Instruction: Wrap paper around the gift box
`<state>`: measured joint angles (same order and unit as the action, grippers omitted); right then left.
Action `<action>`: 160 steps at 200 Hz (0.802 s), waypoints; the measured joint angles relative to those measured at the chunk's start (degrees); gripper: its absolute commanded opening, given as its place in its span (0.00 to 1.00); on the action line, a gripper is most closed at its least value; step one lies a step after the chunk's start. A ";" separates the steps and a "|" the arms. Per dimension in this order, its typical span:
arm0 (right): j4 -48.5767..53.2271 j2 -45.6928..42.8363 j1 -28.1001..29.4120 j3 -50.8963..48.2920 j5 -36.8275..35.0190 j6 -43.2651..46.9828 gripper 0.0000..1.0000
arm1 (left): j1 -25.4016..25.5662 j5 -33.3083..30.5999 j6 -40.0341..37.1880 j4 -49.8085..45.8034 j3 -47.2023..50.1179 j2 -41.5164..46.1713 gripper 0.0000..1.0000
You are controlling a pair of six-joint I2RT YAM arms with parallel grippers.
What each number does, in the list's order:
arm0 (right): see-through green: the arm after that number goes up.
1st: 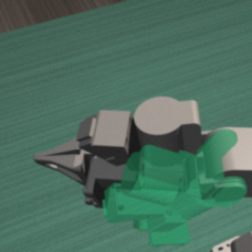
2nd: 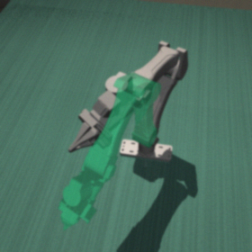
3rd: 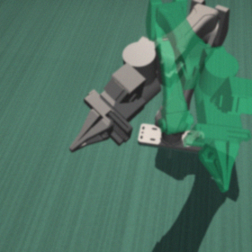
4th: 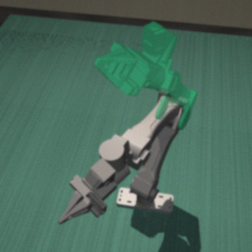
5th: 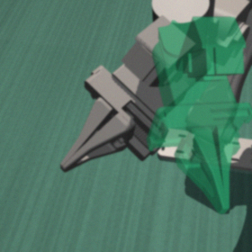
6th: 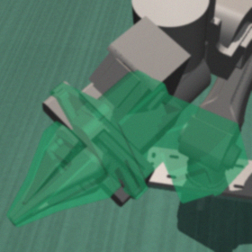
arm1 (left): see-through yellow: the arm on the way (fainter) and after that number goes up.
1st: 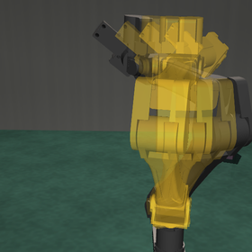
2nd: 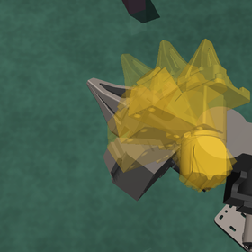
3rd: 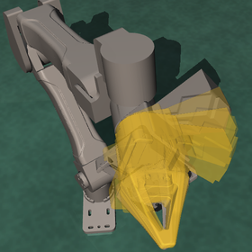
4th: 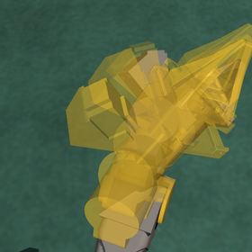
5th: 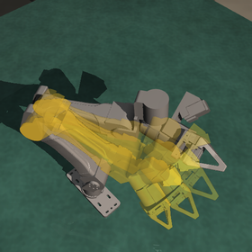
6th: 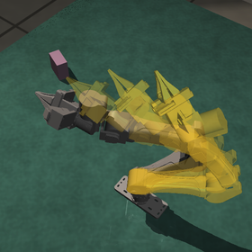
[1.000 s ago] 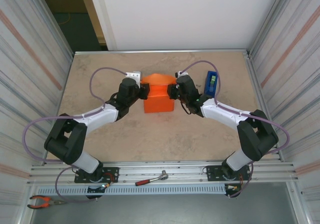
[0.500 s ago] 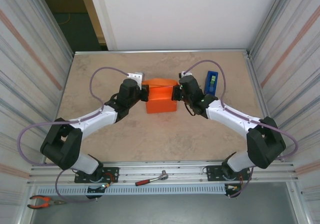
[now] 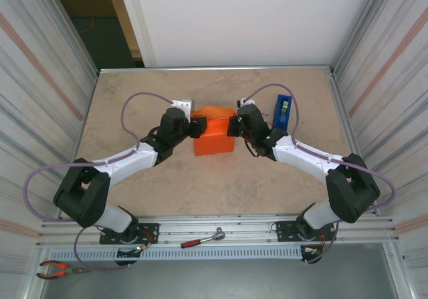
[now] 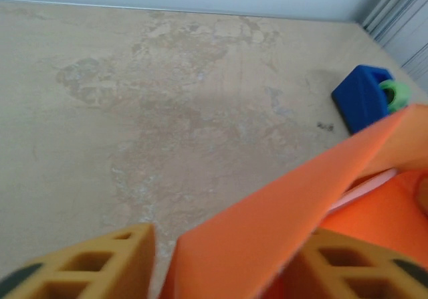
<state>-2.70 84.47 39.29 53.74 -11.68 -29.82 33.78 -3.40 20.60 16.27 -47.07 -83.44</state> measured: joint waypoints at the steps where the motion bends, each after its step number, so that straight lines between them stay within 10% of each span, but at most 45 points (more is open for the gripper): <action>1: -0.04 0.00 0.02 0.00 0.00 0.00 0.05 | -0.04 0.02 0.00 0.00 0.00 0.02 0.68; 99: -1.05 0.00 0.37 -0.42 0.15 -0.15 0.05 | -0.72 -2.34 6.99 3.67 9.97 15.15 0.82; 160: -1.20 0.00 0.39 -0.50 0.13 -0.15 0.05 | 3.37 -5.25 9.53 3.80 11.65 13.29 0.40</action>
<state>-3.90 84.47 39.68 53.23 -11.55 -29.98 37.15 -8.64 30.13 20.08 -35.42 -70.15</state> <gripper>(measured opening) 0.063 0.462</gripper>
